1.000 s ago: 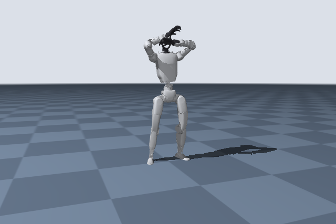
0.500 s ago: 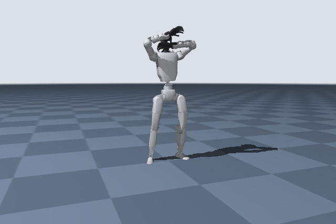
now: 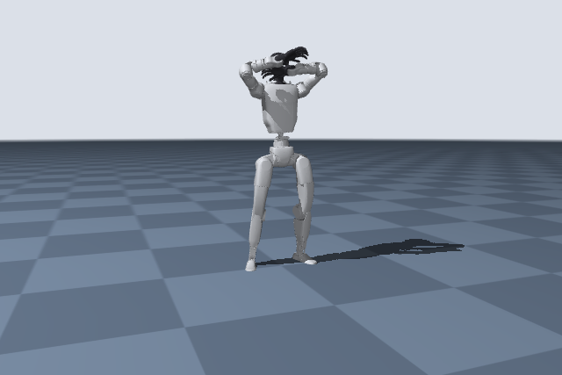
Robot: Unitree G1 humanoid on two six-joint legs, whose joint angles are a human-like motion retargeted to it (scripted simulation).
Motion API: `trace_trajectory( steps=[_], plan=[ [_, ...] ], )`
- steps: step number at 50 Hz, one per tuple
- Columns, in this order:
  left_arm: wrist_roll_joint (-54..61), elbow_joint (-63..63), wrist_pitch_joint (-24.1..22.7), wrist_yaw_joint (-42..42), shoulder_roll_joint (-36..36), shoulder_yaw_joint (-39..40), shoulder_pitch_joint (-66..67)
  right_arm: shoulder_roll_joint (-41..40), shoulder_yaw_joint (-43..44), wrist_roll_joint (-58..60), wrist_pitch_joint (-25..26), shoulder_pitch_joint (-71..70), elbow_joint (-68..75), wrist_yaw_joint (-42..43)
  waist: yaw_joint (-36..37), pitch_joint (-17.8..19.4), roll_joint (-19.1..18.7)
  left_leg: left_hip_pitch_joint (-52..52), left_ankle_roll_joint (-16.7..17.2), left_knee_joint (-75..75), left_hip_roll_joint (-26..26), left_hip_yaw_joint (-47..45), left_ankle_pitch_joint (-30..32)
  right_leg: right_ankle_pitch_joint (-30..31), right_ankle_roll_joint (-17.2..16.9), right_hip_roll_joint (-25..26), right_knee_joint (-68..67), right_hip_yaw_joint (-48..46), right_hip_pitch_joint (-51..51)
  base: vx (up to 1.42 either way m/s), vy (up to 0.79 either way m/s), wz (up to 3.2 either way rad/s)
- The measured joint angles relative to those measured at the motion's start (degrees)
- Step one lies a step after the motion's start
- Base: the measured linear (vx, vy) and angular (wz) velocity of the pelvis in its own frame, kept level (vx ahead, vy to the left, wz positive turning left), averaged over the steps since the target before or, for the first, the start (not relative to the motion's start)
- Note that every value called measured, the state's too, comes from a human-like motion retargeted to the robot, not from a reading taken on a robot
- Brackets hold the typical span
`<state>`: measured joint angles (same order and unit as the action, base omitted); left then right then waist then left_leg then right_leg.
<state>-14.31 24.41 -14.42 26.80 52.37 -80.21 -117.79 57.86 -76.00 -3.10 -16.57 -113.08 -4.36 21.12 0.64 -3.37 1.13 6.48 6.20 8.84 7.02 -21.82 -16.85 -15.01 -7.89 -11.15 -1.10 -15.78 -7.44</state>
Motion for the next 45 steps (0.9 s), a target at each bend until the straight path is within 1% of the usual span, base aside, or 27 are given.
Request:
trace_trajectory(
  steps=[3, 5, 7, 10, 12, 15, 17, 20, 22, 23, 25, 27, 28, 30, 33, 35, 37, 39, 40, 42, 43, 45],
  plan=[
    [2.12, -10.18, 2.16, 4.47, -0.46, 4.97, -1.11, 1.55, -0.96, 5.85, -1.20, 1.19, -9.07, -4.24, -0.08, 0.50, 0.73, 0.12, -0.18, 0.05, -0.17, 0.30, 0.02, -0.15, -0.31, -0.16, 0.08, -0.38, -0.39, 0.00, 0.00, 0.00],
    [3.24, -19.34, 3.94, 5.10, -0.20, 7.18, -1.75, 1.42, 0.41, 7.63, -1.89, 1.69, -16.52, -4.55, -0.06, 0.65, 0.58, 0.12, -0.50, 0.10, -0.26, 0.37, 0.01, -0.23, -0.58, -0.27, 0.11, -0.51, -0.48, 0.00, 0.00, 0.00],
    [4.51, -27.86, 5.32, 3.21, 0.07, 6.76, -2.18, 0.24, 3.83, 5.96, -2.17, 2.42, -22.14, -2.63, -0.11, 0.67, 0.21, 0.09, -0.86, 0.16, -0.31, 0.33, -0.02, -0.29, -0.78, -0.34, 0.12, -0.51, -0.46, 0.00, 0.00, 0.00],
    [8.04, -35.09, 5.53, -3.31, 0.00, 1.88, -1.68, -2.34, 10.06, 0.95, -1.85, 2.98, -23.89, 2.45, -0.42, 0.47, -0.14, 0.03, -1.26, 0.26, -0.29, 0.17, -0.08, -0.31, -0.85, -0.35, 0.10, -0.38, -0.32, 0.00, 0.00, 0.00],
    [10.70, -32.18, 4.23, -8.14, 0.14, 0.00, 1.34, -3.62, 10.70, -1.66, -1.34, 1.00, -19.44, 6.61, 0.13, 0.10, -1.24, 0.04, -1.30, 0.21, -0.21, 0.02, -0.10, -0.25, -0.74, -0.28, 0.06, -0.20, -0.19, 0.00, 0.00, 0.00],
    [10.00, -19.03, 1.26, -14.48, 0.79, 0.00, 6.19, -5.26, 5.62, -4.13, -0.63, -4.09, -8.69, 10.30, 1.39, -0.69, -4.07, 0.04, -1.00, 0.15, 0.10, -0.23, -0.16, -0.13, -0.42, 0.04, -0.01, 0.12, 0.05, 0.00, 0.00, 0.00],
    [7.05, -8.76, -0.40, -16.21, 0.31, 0.00, 6.18, -5.75, 1.92, -4.67, -0.31, -5.76, -1.27, 8.63, 1.50, -1.00, -4.55, 0.06, -0.59, 0.15, 0.31, -0.29, -0.23, -0.14, -0.20, 0.25, -0.09, 0.23, 0.12, 0.00, 0.00, 0.00],
    [6.43, 0.02, -1.26, -12.60, -1.43, 0.00, 4.34, -5.00, -1.30, -3.45, 0.19, -4.18, 6.52, 2.73, 0.64, -1.04, -2.68, 0.22, 0.03, 0.09, 0.44, -0.23, -0.26, -0.26, 0.03, 0.40, -0.17, 0.18, -0.04, 0.00, 0.00, 0.00],
    [7.86, -1.14, -0.72, -6.86, -2.00, 0.49, 2.82, -4.03, -2.32, -0.50, 0.22, -1.50, 7.16, -1.17, -0.11, -0.79, -0.86, 0.41, 0.21, 0.04, 0.42, -0.14, -0.25, -0.35, 0.05, 0.38, -0.19, 0.06, -0.27, 0.00, 0.00, 0.00],
    [9.04, -3.07, -0.81, -4.38, -1.74, 1.99, 2.94, -3.79, -2.83, 1.48, 0.02, 0.15, 5.83, -2.67, -0.47, -1.32, -0.38, 0.39, 0.24, -0.02, 0.37, -0.11, -0.19, -0.33, -0.11, 0.34, -0.21, -0.01, -0.24, 0.00, 0.00, 0.00],
    [8.93, -9.52, 1.08, 1.07, -1.67, 5.05, 1.83, -2.35, -4.21, 6.56, -0.49, 0.64, 0.59, -4.35, -0.14, -0.32, 0.04, 0.60, 0.10, -0.02, 0.29, -0.05, -0.22, -0.49, -0.14, 0.27, -0.15, -0.11, -0.52, 0.00, 0.00, 0.00],
    [8.48, -17.43, 2.85, 5.65, -0.95, 6.73, 0.86, -1.73, -3.88, 9.07, -1.38, 0.92, -7.39, -3.58, 0.09, 0.00, -0.13, 0.75, -0.20, -0.05, 0.18, -0.08, -0.17, -0.53, -0.42, 0.15, -0.12, -0.12, -0.66, 0.00, 0.00, 0.00],
    [8.60, -21.40, 3.35, 6.96, -0.38, 6.87, 0.82, -2.00, -2.87, 8.71, -1.87, 1.60, -11.39, -2.85, 0.00, -0.42, -0.31, 0.65, -0.38, -0.06, 0.11, -0.11, -0.09, -0.51, -0.61, 0.08, -0.12, -0.11, -0.53, 0.00, 0.00, 0.00],
    [7.99, -29.30, 6.04, 6.18, -0.02, 5.29, -0.30, -2.46, -0.41, 4.63, -1.74, 1.96, -17.64, -2.18, 0.12, 0.47, -0.57, 0.75, -0.86, -0.01, 0.01, -0.13, -0.16, -0.58, -0.70, -0.03, -0.11, -0.11, -0.64, 0.00, 0.00, 0.00],
    [10.00, -35.04, 7.29, -2.80, -0.07, 0.47, 0.46, -3.95, 4.21, -5.04, -1.44, 2.65, -20.09, -0.62, -0.04, 0.75, -0.91, 0.61, -1.24, 0.14, -0.04, -0.14, -0.14, -0.57, -0.63, -0.10, -0.07, -0.08, -0.58, 0.00, 0.00, 0.00],
    [10.15, -32.26, 6.13, -8.81, 0.33, 0.00, 3.58, -4.51, 4.41, -8.37, -1.45, 1.28, -17.25, 2.07, 0.51, 0.51, -2.08, 0.46, -1.28, 0.13, -0.02, -0.14, -0.13, -0.48, -0.55, -0.09, -0.10, -0.05, -0.41, 0.00, 0.00, 0.00],
    [7.89, -23.57, 4.33, -12.01, 1.28, 0.00, 5.77, -4.93, 2.07, -7.54, -1.01, -1.83, -11.07, 5.71, 1.10, 0.18, -3.46, 0.19, -1.05, 0.23, 0.15, -0.12, -0.13, -0.37, -0.30, 0.07, -0.08, 0.01, -0.19, 0.00, 0.00, 0.00],
    [4.73, -13.08, 2.58, -13.62, 1.57, 0.00, 5.95, -4.95, -0.66, -5.70, 0.12, -4.14, -4.55, 5.61, 1.35, -0.06, -3.97, -0.03, -0.71, 0.27, 0.28, -0.03, -0.11, -0.30, -0.06, 0.20, -0.13, -0.02, -0.02, 0.00, 0.00, 0.00],
    [3.54, -8.02, 1.90, -14.16, 1.41, 0.00, 5.51, -4.84, -1.97, -4.84, 0.81, -4.87, -1.53, 4.18, 1.35, -0.13, -3.88, -0.12, -0.52, 0.29, 0.34, 0.04, -0.11, -0.28, 0.07, 0.25, -0.16, -0.05, 0.03, 0.00, 0.00, 0.00],
    [3.97, -2.40, 1.16, -13.64, 0.29, 0.00, 4.07, -4.21, -3.69, -3.66, 2.05, -4.56, 1.46, -2.47, 0.89, -0.08, -2.58, -0.15, -0.21, 0.27, 0.34, 0.25, -0.10, -0.31, 0.21, 0.26, -0.21, -0.24, -0.04, 0.00, 0.00, 0.00],
    [4.77, -1.55, 1.05, -12.16, -0.21, 0.00, 3.17, -3.77, -3.99, -3.03, 2.27, -3.90, 1.60, -6.51, 0.57, 0.05, -1.68, -0.14, -0.08, 0.28, 0.32, 0.37, -0.07, -0.35, 0.27, 0.25, -0.21, -0.35, -0.14, 0.00, 0.00, 0.00],
    [5.50, -4.23, 1.46, -7.21, -0.74, 0.95, 1.44, -2.87, -4.21, -1.31, 2.11, -2.50, -0.96, -12.86, 0.00, 0.37, -0.06, -0.03, 0.01, 0.26, 0.23, 0.59, -0.03, -0.43, 0.25, 0.18, -0.19, -0.59, -0.40, 0.00, 0.00, 0.00]
  ],
)
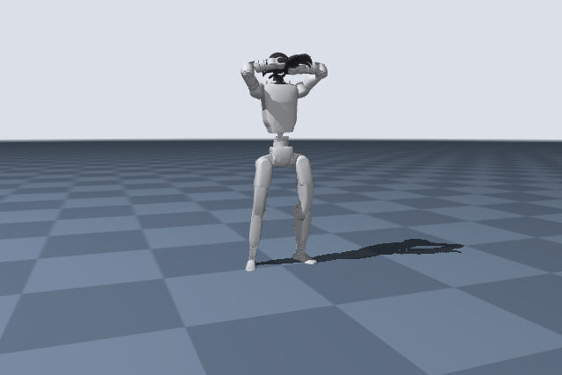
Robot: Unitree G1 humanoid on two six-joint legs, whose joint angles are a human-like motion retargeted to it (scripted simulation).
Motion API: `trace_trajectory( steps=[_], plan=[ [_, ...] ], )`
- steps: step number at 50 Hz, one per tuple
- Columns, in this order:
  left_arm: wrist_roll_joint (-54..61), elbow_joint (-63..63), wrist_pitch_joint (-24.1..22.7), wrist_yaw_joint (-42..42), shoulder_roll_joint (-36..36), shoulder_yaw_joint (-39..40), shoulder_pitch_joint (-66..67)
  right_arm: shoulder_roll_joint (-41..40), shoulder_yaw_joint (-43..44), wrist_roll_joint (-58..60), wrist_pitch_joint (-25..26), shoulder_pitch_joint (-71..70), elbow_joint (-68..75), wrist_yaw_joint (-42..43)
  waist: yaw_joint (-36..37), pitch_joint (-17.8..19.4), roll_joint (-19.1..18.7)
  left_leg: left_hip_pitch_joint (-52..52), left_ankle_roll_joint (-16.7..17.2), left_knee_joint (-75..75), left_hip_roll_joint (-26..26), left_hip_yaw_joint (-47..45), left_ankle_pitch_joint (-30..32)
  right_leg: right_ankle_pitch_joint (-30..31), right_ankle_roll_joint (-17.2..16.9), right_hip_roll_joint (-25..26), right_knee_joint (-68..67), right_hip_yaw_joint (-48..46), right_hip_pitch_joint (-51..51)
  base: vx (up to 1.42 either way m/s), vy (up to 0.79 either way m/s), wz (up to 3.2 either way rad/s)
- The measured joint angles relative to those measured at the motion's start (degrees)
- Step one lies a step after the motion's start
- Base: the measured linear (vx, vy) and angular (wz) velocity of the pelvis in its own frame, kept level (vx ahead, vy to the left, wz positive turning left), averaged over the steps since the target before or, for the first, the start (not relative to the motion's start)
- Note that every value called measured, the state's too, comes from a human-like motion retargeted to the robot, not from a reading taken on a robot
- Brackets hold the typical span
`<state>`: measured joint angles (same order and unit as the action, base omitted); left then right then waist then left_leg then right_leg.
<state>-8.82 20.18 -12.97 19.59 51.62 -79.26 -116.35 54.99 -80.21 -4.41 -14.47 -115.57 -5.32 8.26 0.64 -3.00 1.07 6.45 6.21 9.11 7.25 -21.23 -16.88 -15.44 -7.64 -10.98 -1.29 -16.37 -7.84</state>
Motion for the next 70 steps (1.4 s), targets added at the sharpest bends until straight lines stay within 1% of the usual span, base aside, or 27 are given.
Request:
trace_trajectory(
  steps=[2, 5, 8, 10, 13, 14, 17, 20, 22, 25, 28, 30, 33, 35, 37, 40, 42, 45, 48, 50, 52, 55, 57, 59, 62, 65, 70],
  plan=[
    [-0.09, -8.33, 1.56, 5.29, 0.13, 3.58, -0.56, 0.54, 0.07, 1.06, -0.85, 1.03, -5.85, -1.85, -0.07, 0.13, 0.46, 0.09, -0.15, -0.03, -0.14, 0.17, 0.06, -0.06, -0.23, -0.12, 0.07, -0.23, -0.23, 0.00, 0.00, 0.00],
    [1.48, -24.76, 4.83, 8.75, 0.26, 6.70, -1.15, 0.49, 2.05, -1.29, -1.97, 2.30, -15.23, 1.11, 0.18, 0.46, 0.01, 0.16, -0.64, 0.03, -0.30, 0.30, 0.05, -0.16, -0.66, -0.30, 0.21, -0.48, -0.50, 0.00, 0.00, 0.00],
    [4.46, -35.67, 4.74, 3.49, -0.10, 2.85, -2.11, -0.32, 7.52, -6.47, -3.10, 3.75, -19.22, 5.96, 0.17, 0.62, -0.22, 0.29, -1.03, 0.13, -0.34, 0.22, 0.00, -0.17, -0.89, -0.35, 0.32, -0.46, -0.68, 0.00, 0.00, 0.00],
    [6.02, -34.92, 1.81, -0.18, 0.73, -0.95, -1.08, -1.44, 10.77, -7.88, -4.48, 4.48, -17.22, 10.61, -0.06, -0.69, -0.44, 0.00, -1.05, 0.05, -0.34, 0.09, 0.15, -0.04, -0.99, -0.35, 0.28, -0.31, -0.25, 0.00, 0.00, 0.00],
    [1.67, -21.98, -1.06, -3.05, 1.82, -0.95, 1.51, -1.08, 7.24, -4.93, -3.87, -0.85, -7.89, 17.70, 2.11, -0.45, -2.68, 0.22, -0.76, 0.00, -0.03, -0.27, 0.02, 0.00, -0.58, -0.04, 0.25, 0.14, -0.17, 0.00, 0.00, 0.00],
    [0.19, -16.20, -1.91, -3.83, 2.11, -0.95, 1.78, -1.14, 5.74, -3.54, -3.27, -2.46, -4.18, 18.13, 2.51, -0.55, -3.14, 0.26, -0.59, -0.02, 0.08, -0.38, 0.01, 0.03, -0.46, 0.07, 0.20, 0.29, -0.10, 0.00, 0.00, 0.00],
    [-1.84, -0.90, -3.77, -5.07, 1.55, -0.95, 0.89, -0.85, 1.74, 0.20, -1.57, -5.14, 4.81, 13.05, 2.86, -0.79, -2.95, 0.35, -0.03, -0.10, 0.32, -0.59, 0.00, 0.03, -0.15, 0.32, 0.04, 0.58, 0.07, 0.00, 0.00, 0.00],
    [-0.24, 3.61, -3.43, -0.36, 0.05, -0.95, -1.50, 0.39, 0.03, 2.31, -1.24, -3.17, 5.52, 5.19, 1.94, -0.70, -0.57, 0.53, 0.28, -0.20, 0.34, -0.57, 0.05, -0.03, -0.05, 0.35, 0.00, 0.56, -0.06, 0.00, 0.00, 0.00],
    [-0.10, -1.81, -1.61, 5.79, -0.26, -0.63, -3.52, 1.26, 0.00, 3.87, -1.80, -1.40, 0.42, 3.20, 1.22, -0.42, 1.02, 0.71, 0.16, -0.25, 0.23, -0.50, 0.09, -0.08, -0.23, 0.26, 0.05, 0.44, -0.29, 0.00, 0.00, 0.00],
    [-0.45, -18.18, 2.53, 13.19, -0.82, 1.91, -4.70, 2.10, 0.11, 5.96, -2.68, -0.49, -10.99, 5.10, 1.44, 0.02, 1.30, 1.00, -0.34, -0.24, 0.06, -0.46, 0.12, -0.19, -0.68, 0.09, 0.17, 0.30, -0.69, 0.00, 0.00, 0.00],
    [1.95, -33.83, 5.34, 9.42, -1.88, -0.24, -4.07, 1.13, 6.09, 3.40, -3.18, 2.00, -18.56, 10.02, 1.40, 0.16, 1.23, 1.12, -0.94, -0.15, -0.07, -0.50, 0.10, -0.24, -1.09, -0.06, 0.26, 0.26, -0.87, 0.00, 0.00, 0.00],
    [2.92, -37.21, 3.56, 3.56, -2.11, -0.95, -1.61, 0.11, 9.82, 1.36, -3.93, 3.22, -18.81, 14.51, 1.62, -0.09, 0.76, 1.09, -1.12, -0.15, -0.10, -0.54, 0.10, -0.19, -1.27, -0.10, 0.25, 0.27, -0.80, 0.00, 0.00, 0.00],
    [-1.38, -26.84, -0.95, 1.65, -0.95, -0.95, 1.72, -0.51, 10.47, 0.52, -4.81, 2.68, -11.09, 22.98, 2.78, -0.74, -0.70, 0.93, -0.89, -0.18, 0.13, -0.66, 0.15, -0.05, -0.85, 0.15, 0.21, 0.52, -0.52, 0.00, 0.00, 0.00],
    [-6.88, -15.51, -2.50, 2.58, -0.40, -0.95, 1.66, -0.19, 8.91, 0.57, -4.18, 2.01, -3.77, 24.98, 3.15, -1.00, -0.96, 0.79, -0.54, -0.20, 0.31, -0.66, 0.18, 0.06, -0.59, 0.32, 0.13, 0.59, -0.32, 0.00, 0.00, 0.00],
    [-11.05, -6.47, -2.18, 4.65, -1.02, -0.95, 0.16, 0.89, 6.38, 1.30, -3.23, 2.07, 2.09, 21.96, 3.02, -1.06, -0.10, 0.65, -0.09, -0.19, 0.44, -0.54, 0.23, 0.06, -0.36, 0.46, 0.07, 0.52, -0.23, 0.00, 0.00, 0.00],
    [-11.96, -2.31, -0.66, 10.58, -2.02, -0.95, -2.30, 2.76, 2.86, 4.68, -3.26, 3.22, 3.66, 14.48, 1.98, -0.77, 2.19, 0.54, 0.35, -0.23, 0.42, -0.20, 0.30, 0.07, -0.33, 0.46, 0.03, 0.17, -0.32, 0.00, 0.00, 0.00],
    [-9.35, -6.43, 0.96, 14.66, -2.09, 0.62, -2.87, 3.81, 1.21, 8.38, -4.04, 3.38, -1.37, 11.77, 1.60, -0.44, 3.12, 0.48, 0.31, -0.20, 0.31, 0.04, 0.38, 0.06, -0.47, 0.36, 0.10, -0.09, -0.46, 0.00, 0.00, 0.00],
    [-3.78, -17.54, 3.09, 16.17, -1.85, 3.90, -2.69, 4.37, 1.25, 10.86, -4.86, 3.20, -12.96, 12.08, 1.55, -0.03, 3.24, 0.40, -0.11, -0.13, 0.09, 0.28, 0.43, 0.10, -0.89, 0.14, 0.23, -0.38, -0.62, 0.00, 0.00, 0.00],
    [-0.79, -29.69, 4.24, 13.17, -1.59, 2.35, -2.89, 3.52, 5.26, 7.66, -5.44, 3.58, -21.15, 15.68, 1.48, 0.05, 2.84, 0.31, -0.61, -0.09, -0.09, 0.27, 0.46, 0.14, -1.23, -0.04, 0.31, -0.41, -0.58, 0.00, 0.00, 0.00],
    [0.22, -35.63, 4.08, 8.58, -1.61, -0.94, -2.60, 2.79, 8.64, 5.04, -5.33, 3.52, -21.73, 18.34, 1.39, -0.07, 2.70, 0.25, -0.82, -0.07, -0.14, 0.17, 0.46, 0.17, -1.28, -0.10, 0.32, -0.30, -0.46, 0.00, 0.00, 0.00],
    [-0.14, -36.22, 2.17, 2.38, -1.17, -0.95, 0.18, 2.29, 9.45, 3.81, -4.62, 1.70, -17.51, 20.48, 1.98, -0.40, 1.59, 0.21, -0.85, -0.10, -0.12, 0.01, 0.43, 0.24, -1.21, -0.09, 0.28, -0.13, -0.28, 0.00, 0.00, 0.00],
    [-3.18, -26.83, -2.08, -2.63, 0.74, -0.95, 3.11, 1.05, 7.50, 5.19, -3.13, -2.66, -5.86, 23.61, 2.69, -1.03, -0.17, 0.10, -0.55, -0.08, 0.11, -0.26, 0.37, 0.38, -0.73, 0.13, 0.21, 0.27, 0.05, 0.00, 0.00, 0.00],
    [-6.82, -15.75, -3.97, -1.53, 1.65, -0.95, 2.84, 0.19, 5.55, 5.84, -2.42, -4.11, 2.15, 23.54, 2.70, -1.30, -0.62, 0.02, -0.23, -0.09, 0.27, -0.37, 0.37, 0.46, -0.38, 0.29, 0.15, 0.46, 0.24, 0.00, 0.00, 0.00],
    [-9.21, -6.16, -4.26, 1.39, 1.28, -0.95, 1.39, -0.27, 4.27, 5.46, -2.12, -3.41, 7.98, 21.43, 2.30, -1.38, -0.19, -0.01, 0.06, -0.11, 0.36, -0.40, 0.39, 0.50, -0.12, 0.38, 0.08, 0.55, 0.35, 0.00, 0.00, 0.00],
    [-9.13, -1.08, -2.61, 7.40, -0.47, -0.95, -1.54, -0.02, 3.29, 5.63, -2.46, -0.02, 10.03, 16.65, 1.29, -1.14, 1.51, 0.06, 0.33, -0.17, 0.33, -0.36, 0.43, 0.49, -0.03, 0.37, 0.03, 0.53, 0.29, 0.00, 0.00, 0.00],
    [-6.52, -8.68, 0.11, 12.07, -1.36, 0.63, -3.48, 0.97, 2.30, 9.43, -3.41, 2.34, 3.04, 13.45, 0.64, -0.68, 2.72, 0.25, 0.21, -0.22, 0.13, -0.31, 0.45, 0.43, -0.38, 0.17, 0.03, 0.41, 0.09, 0.00, 0.00, 0.00],
    [-1.58, -30.67, 3.88, 11.15, -1.52, 1.95, -3.56, 1.17, 4.12, 15.50, -4.20, 1.47, -14.95, 14.68, 0.32, -0.53, 2.14, 0.22, -0.59, -0.15, -0.24, -0.36, 0.49, 0.37, -1.11, -0.21, 0.10, 0.37, 0.09, 0.00, 0.00, 0.00]
  ],
)
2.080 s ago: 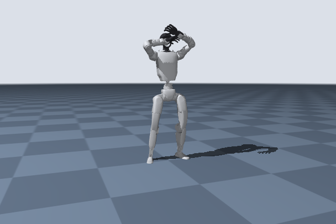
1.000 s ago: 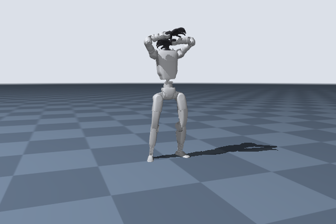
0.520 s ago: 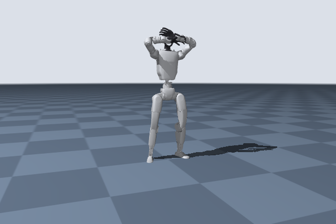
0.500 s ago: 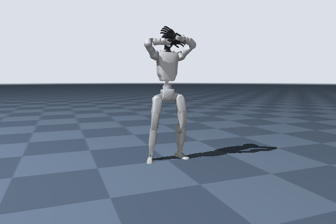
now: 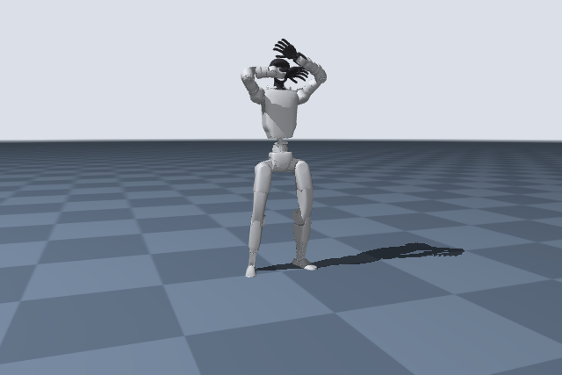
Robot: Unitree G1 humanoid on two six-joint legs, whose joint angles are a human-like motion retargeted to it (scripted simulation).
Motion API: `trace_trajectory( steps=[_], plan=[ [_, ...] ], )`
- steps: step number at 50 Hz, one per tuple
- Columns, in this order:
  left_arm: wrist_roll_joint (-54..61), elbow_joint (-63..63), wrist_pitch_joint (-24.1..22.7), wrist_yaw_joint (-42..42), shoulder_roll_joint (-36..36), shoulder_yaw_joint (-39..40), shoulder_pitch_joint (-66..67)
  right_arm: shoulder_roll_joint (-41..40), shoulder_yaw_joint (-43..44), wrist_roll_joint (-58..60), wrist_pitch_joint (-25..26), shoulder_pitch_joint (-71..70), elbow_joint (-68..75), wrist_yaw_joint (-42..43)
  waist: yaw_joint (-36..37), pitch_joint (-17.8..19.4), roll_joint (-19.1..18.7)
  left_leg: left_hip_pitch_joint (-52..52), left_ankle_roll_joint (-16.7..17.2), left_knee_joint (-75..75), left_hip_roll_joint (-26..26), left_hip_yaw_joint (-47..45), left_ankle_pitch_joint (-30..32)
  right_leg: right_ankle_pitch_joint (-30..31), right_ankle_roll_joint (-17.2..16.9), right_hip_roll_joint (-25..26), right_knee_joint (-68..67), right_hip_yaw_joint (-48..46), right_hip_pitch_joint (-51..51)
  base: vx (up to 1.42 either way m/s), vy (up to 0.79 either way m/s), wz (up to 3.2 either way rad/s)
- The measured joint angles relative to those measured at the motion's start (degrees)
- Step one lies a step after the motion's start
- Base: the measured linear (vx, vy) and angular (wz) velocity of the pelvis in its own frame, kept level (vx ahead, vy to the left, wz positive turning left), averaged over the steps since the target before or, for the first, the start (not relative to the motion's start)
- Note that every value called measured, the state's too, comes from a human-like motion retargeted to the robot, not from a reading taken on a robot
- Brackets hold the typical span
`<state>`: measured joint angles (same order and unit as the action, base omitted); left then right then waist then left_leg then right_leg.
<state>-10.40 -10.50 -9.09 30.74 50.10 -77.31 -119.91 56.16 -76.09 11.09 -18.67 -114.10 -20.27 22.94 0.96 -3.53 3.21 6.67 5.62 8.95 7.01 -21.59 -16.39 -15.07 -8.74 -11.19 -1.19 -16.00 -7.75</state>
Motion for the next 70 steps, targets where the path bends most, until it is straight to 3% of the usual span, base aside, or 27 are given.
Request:
trace_trajectory(
  steps=[3, 7, 11, 15, 20, 22, 25, 28, 32, 34, 39, 42, 45, 50, 52, 55, 58, 61, 66, 70],
  plan=[
    [-2.18, -5.82, -0.52, -4.20, 0.43, -2.73, 0.96, -0.38, 1.39, 0.13, 0.34, -1.74, -1.31, 4.86, -0.15, 0.07, -0.92, 0.00, -0.25, 0.09, -0.06, -0.07, -0.05, 0.02, -0.14, -0.08, 0.02, 0.05, -0.01, 0.00, 0.00, 0.00],
    [-8.03, 3.85, -5.19, -9.35, 2.02, -2.90, 5.67, -1.32, -2.20, -3.52, 1.73, -4.80, 10.98, 10.22, 0.86, -0.40, -3.77, -0.16, -0.06, 0.24, 0.19, -0.20, -0.16, 0.18, 0.23, 0.14, 0.00, 0.28, 0.20, 0.00, 0.00, 0.00],
    [-14.92, 24.24, -7.55, -8.39, 2.43, -2.90, 5.38, -1.59, -3.67, -7.41, 2.76, -3.71, 23.88, 4.63, 0.73, -0.65, -4.19, -0.36, 0.41, 0.30, 0.42, -0.21, -0.15, 0.31, 0.77, 0.37, -0.10, 0.42, 0.44, 0.00, 0.00, 0.00],
    [-8.34, 32.30, -5.67, 0.53, 1.05, -2.90, 2.39, 0.79, -3.55, -9.03, 1.68, 0.25, 20.54, -1.29, -1.00, 0.44, -1.23, -0.39, 0.54, 0.26, 0.30, -0.08, -0.02, 0.38, 0.96, 0.28, -0.11, 0.35, 0.41, 0.00, 0.00, 0.00],
    [0.57, 15.77, -1.01, 4.98, 1.84, 4.84, 2.71, 2.14, -1.41, -5.32, -0.11, 1.98, -1.58, -3.84, -1.33, 1.51, -0.40, -0.18, -0.19, 0.16, -0.05, -0.24, 0.11, 0.34, 0.45, -0.04, 0.00, 0.46, 0.32, 0.00, 0.00, 0.00],
    [2.91, 7.62, 0.27, 1.84, 2.03, 3.30, 3.04, 0.77, 1.69, -7.55, -0.07, 2.39, -6.57, -1.67, -1.29, 1.63, -0.61, -0.14, -0.55, 0.14, -0.11, -0.46, 0.13, 0.34, 0.31, -0.11, 0.02, 0.68, 0.43, 0.00, 0.00, 0.00],
    [4.45, 1.96, -1.77, -6.79, 1.98, -2.90, 3.78, -1.95, 6.71, -11.54, -0.20, 2.68, -4.35, 4.79, -1.39, 1.45, -0.65, -0.19, -0.74, 0.10, -0.07, -0.83, 0.14, 0.39, 0.36, -0.07, 0.00, 1.09, 0.76, 0.00, 0.00, 0.00],
    [-0.16, 11.43, -6.12, -10.90, 2.97, -2.90, 7.26, -4.00, 5.20, -13.29, 0.61, -0.35, 7.60, 11.14, -0.16, 0.96, -2.54, -0.27, -0.43, -0.08, 0.20, -1.21, 0.18, 0.53, 0.76, 0.22, -0.10, 1.59, 1.24, 0.00, 0.00, 0.00],
    [-8.17, 30.85, -8.60, -4.38, 2.08, -2.90, 6.04, -4.14, 1.66, -6.73, 2.27, -2.47, 20.95, 12.38, -0.03, -0.20, -2.14, -0.78, 0.41, -0.29, 0.51, -1.31, 0.39, 0.72, 1.17, 0.57, -0.26, 1.80, 2.00, 0.00, 0.00, 0.00],
    [-10.17, 33.99, -7.48, -0.03, 0.50, -2.72, 3.61, -2.35, -1.37, 0.40, 2.32, -3.78, 21.42, 9.96, -0.25, 0.60, -0.80, -0.75, 0.75, -0.37, 0.51, -1.12, 0.40, 0.63, 1.22, 0.60, -0.26, 1.60, 1.87, 0.00, 0.00, 0.00],
    [-6.89, 22.74, -3.06, 5.65, -0.02, 1.84, 1.36, 0.95, -4.12, 11.40, 0.39, -3.11, 6.71, 2.43, -0.80, 1.33, 1.32, -0.98, 0.56, -0.27, 0.22, -0.31, 0.50, 0.54, 0.69, 0.31, -0.07, 0.68, 1.42, 0.00, 0.00, 0.00],
    [0.91, 11.49, -1.40, 5.02, 0.08, 4.98, 3.92, 2.07, -3.59, 8.07, 0.73, -2.46, -4.87, 3.14, -0.26, 1.20, 0.41, -1.19, 0.06, -0.13, -0.03, 0.20, 0.56, 0.56, 0.01, 0.03, 0.06, 0.02, 1.17, 0.00, 0.00, 0.00],
    [3.76, 4.47, 0.58, -1.37, -0.32, 3.12, 5.21, 3.38, 1.59, 2.37, 1.22, -1.19, -10.51, 5.53, 0.36, 2.56, -0.11, -1.03, -0.35, 0.10, -0.16, 0.59, 0.35, 0.40, -0.14, -0.13, 0.19, -0.46, 0.58, 0.00, 0.00, 0.00],
    [-1.90, 16.44, -6.06, -11.75, 0.98, -2.90, 6.83, 2.50, 7.48, -9.60, -0.02, 1.03, -1.55, 11.85, 0.29, 1.94, -0.72, -1.17, -0.01, 0.22, -0.02, 1.02, 0.19, 0.27, 0.36, 0.01, 0.21, -0.84, 0.35, 0.00, 0.00, 0.00],
    [-7.01, 26.07, -6.96, -8.35, 1.46, -2.86, 6.50, 1.48, 7.18, -11.77, 0.00, 1.97, 4.47, 13.89, -0.38, 0.50, -0.60, -1.44, 0.39, 0.15, 0.10, 1.11, 0.26, 0.26, 0.54, 0.13, 0.12, -0.91, 0.61, 0.00, 0.00, 0.00],
    [-9.43, 34.64, -5.17, -1.96, -0.43, 0.24, 5.60, 2.08, 3.49, -10.88, 1.95, 1.06, 11.31, 11.16, -0.29, 1.21, 0.34, -1.10, 0.80, 0.06, 0.22, 1.23, 0.15, 0.04, 1.08, 0.27, 0.03, -1.01, 0.27, 0.00, 0.00, 0.00],
    [-6.37, 32.12, -3.95, 1.07, -1.03, 6.47, 5.58, 2.47, -2.35, -6.41, 1.91, 0.17, 11.87, 1.74, 0.10, 1.02, 0.46, -0.78, 1.04, -0.05, 0.27, 1.28, 0.09, -0.16, 1.06, 0.32, -0.05, -1.13, -0.02, 0.00, 0.00, 0.00],
    [-7.37, 20.54, -1.14, 1.98, -0.15, 7.79, 2.08, 2.98, -4.12, 0.69, 0.19, -0.23, 5.50, -2.20, 0.32, 0.70, 0.57, -0.65, 0.96, -0.04, 0.24, 1.28, 0.07, -0.36, 0.68, 0.29, -0.03, -1.23, -0.17, 0.00, 0.00, 0.00],
    [-3.99, 2.05, -0.04, -3.40, 0.42, 1.64, -0.66, 2.37, -0.25, 0.50, -0.44, -0.93, -5.79, 4.01, 1.11, 0.97, -0.53, -0.52, 0.18, 0.07, 0.09, 1.14, -0.02, -0.50, -0.03, 0.08, -0.01, -1.23, -0.28, 0.00, 0.00, 0.00],
    [-3.42, 8.39, -4.66, -7.03, 2.15, -2.90, 1.80, 0.73, 8.87, -2.72, 0.88, -0.09, 0.07, 11.51, 1.14, 1.04, -0.77, -0.43, -0.07, 0.10, 0.14, 0.94, -0.12, -0.44, 0.32, 0.11, -0.08, -0.96, -0.20, 0.00, 0.00, 0.00]
  ],
)
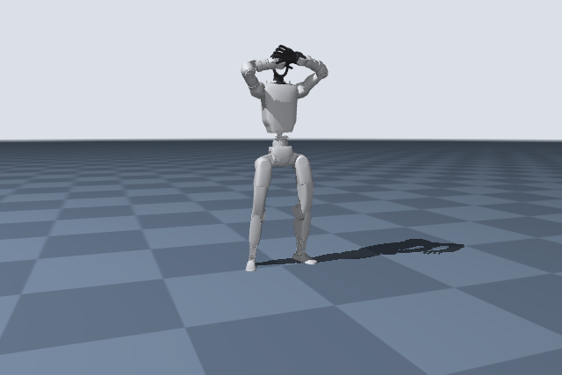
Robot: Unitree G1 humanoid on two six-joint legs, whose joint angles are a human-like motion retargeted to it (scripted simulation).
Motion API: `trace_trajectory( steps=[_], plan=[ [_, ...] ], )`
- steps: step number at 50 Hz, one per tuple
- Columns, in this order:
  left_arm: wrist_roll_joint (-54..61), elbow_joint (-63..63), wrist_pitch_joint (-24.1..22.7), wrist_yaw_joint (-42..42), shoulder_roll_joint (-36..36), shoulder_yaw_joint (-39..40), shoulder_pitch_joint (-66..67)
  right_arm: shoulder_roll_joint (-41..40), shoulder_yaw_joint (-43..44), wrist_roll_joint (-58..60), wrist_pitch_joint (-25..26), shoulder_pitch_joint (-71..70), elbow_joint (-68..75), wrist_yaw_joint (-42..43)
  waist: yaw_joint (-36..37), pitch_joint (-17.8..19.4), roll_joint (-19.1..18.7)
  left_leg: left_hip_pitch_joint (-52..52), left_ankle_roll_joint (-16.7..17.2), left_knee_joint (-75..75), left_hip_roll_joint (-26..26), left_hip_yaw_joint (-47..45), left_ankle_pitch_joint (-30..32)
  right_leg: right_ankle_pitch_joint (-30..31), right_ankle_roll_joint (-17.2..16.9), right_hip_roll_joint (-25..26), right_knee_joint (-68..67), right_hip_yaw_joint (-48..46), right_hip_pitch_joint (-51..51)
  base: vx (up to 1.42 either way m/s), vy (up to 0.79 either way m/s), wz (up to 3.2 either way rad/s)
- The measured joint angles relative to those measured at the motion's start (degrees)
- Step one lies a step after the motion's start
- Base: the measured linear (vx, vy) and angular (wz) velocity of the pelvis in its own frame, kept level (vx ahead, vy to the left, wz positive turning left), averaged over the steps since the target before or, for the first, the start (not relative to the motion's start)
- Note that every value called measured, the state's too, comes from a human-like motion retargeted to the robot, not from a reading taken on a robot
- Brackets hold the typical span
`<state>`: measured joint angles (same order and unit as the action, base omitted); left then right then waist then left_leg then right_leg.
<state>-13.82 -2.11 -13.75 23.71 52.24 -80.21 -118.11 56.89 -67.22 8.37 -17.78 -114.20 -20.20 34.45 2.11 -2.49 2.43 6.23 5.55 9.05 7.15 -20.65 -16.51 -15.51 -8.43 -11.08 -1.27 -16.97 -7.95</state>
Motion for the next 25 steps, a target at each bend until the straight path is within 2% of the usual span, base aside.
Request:
trace_trajectory(
  steps=[3, 5, 7, 10, 13, 16, 19, 22, 25],
  plan=[
    [-4.99, 15.30, -1.03, 1.10, 1.39, 0.00, 1.99, -1.70, 3.21, -4.93, 1.47, 0.56, 11.01, 2.63, -0.19, -0.56, -0.06, -0.21, 0.21, -0.02, 0.15, -0.09, 0.00, 0.09, 0.61, 0.15, -0.12, 0.21, 0.33, 0.00, 0.00, 0.00],
    [-7.78, 23.83, -0.18, 2.54, 1.05, 1.23, 2.15, -2.17, 2.78, -8.01, 2.39, 0.37, 17.21, 0.33, -0.27, -0.29, 0.28, -0.12, 0.44, -0.03, 0.24, -0.08, -0.04, 0.08, 0.96, 0.24, -0.17, 0.24, 0.26, 0.00, 0.00, 0.00],
    [-6.44, 27.08, 0.19, 4.45, -0.05, 4.67, 2.96, -1.89, -0.16, -8.89, 2.71, 0.61, 19.69, -4.66, -0.26, -0.26, 0.66, -0.08, 0.63, -0.09, 0.22, 0.04, -0.02, 0.08, 1.07, 0.24, -0.17, 0.13, 0.18, 0.00, 0.00, 0.00],
    [-1.51, 22.55, 0.73, 6.92, -0.92, 10.64, 3.87, -1.23, -6.72, -7.05, 1.57, 1.31, 16.62, -14.11, -0.29, -1.16, 0.90, -0.25, 0.74, -0.09, 0.11, 0.24, 0.06, 0.12, 0.73, 0.15, -0.11, -0.14, 0.18, 0.00, 0.00, 0.00],
    [-2.10, 8.16, 4.39, 6.34, -1.04, 12.43, 0.41, 0.02, -11.03, -0.86, 0.06, -0.38, 6.76, -19.53, 0.40, -0.19, 0.59, -0.12, 0.41, 0.03, -0.03, 0.35, -0.05, 0.01, 0.26, 0.01, 0.02, -0.34, -0.14, 0.00, 0.00, 0.00],
    [1.38, -5.61, 5.27, 2.56, -0.83, 9.67, -1.30, -0.55, -6.77, -2.61, -0.43, 1.92, -2.45, -17.60, 0.39, -0.17, 0.18, -0.18, -0.13, 0.17, -0.14, 0.24, -0.05, 0.04, -0.30, -0.14, 0.05, -0.31, -0.08, 0.00, 0.00, 0.00],
    [6.25, -9.89, 4.98, -2.40, -0.38, 6.07, -0.26, -2.16, 0.90, -9.53, -0.12, 4.38, -3.61, -12.06, 0.57, 0.49, 0.18, 0.01, -0.52, 0.17, -0.14, -0.05, -0.12, 0.05, -0.14, -0.15, 0.04, 0.01, -0.06, 0.00, 0.00, 0.00],
    [6.57, -2.15, 2.45, -4.41, 1.51, 2.50, 1.86, -3.74, 6.31, -11.91, 0.43, 3.94, 3.11, -5.70, 0.61, 0.40, 0.34, 0.16, -0.46, -0.02, -0.04, -0.43, -0.11, 0.14, 0.27, -0.04, -0.10, 0.47, 0.21, 0.00, 0.00, 0.00],
    [1.08, 12.18, 0.36, -3.21, 2.32, 0.00, 1.83, -4.05, 6.76, -9.89, 2.06, 2.16, 13.03, -0.28, 0.82, 0.05, 0.45, 0.12, -0.07, -0.20, 0.13, -0.63, -0.06, 0.18, 0.75, 0.14, -0.25, 0.79, 0.53, 0.00, 0.00, 0.00]
  ],
)
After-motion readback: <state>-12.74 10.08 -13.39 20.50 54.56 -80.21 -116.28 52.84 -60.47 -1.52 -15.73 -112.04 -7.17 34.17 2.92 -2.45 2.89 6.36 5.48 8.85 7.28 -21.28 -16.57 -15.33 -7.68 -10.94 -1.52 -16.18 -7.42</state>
